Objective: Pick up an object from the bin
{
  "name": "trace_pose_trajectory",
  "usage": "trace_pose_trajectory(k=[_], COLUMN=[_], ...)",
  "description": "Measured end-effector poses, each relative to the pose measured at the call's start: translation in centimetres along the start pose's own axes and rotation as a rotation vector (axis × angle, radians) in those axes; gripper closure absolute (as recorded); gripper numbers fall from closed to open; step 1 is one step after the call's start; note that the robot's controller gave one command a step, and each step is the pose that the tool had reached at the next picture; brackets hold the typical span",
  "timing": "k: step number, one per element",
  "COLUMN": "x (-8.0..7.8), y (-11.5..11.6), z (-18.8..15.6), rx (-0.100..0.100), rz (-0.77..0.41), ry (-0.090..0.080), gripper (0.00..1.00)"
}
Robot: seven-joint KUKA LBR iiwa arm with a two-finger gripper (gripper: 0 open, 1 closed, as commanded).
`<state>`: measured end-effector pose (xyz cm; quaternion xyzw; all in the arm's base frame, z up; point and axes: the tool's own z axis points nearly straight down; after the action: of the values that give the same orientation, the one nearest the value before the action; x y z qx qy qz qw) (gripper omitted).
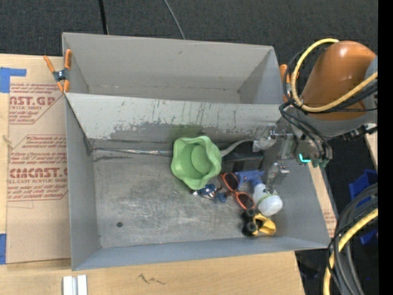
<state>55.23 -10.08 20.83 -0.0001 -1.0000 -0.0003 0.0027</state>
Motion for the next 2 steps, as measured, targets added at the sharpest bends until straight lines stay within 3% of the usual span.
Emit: trace_pose_trajectory(k=[1,2], x=[-0.2,1.5], y=[0.0,1.8], z=[-0.4,10.2], rx=[0.001,0.0], rz=[-0.001,0.229], ry=[-0.007,-0.004], gripper=[0.0,1.0])
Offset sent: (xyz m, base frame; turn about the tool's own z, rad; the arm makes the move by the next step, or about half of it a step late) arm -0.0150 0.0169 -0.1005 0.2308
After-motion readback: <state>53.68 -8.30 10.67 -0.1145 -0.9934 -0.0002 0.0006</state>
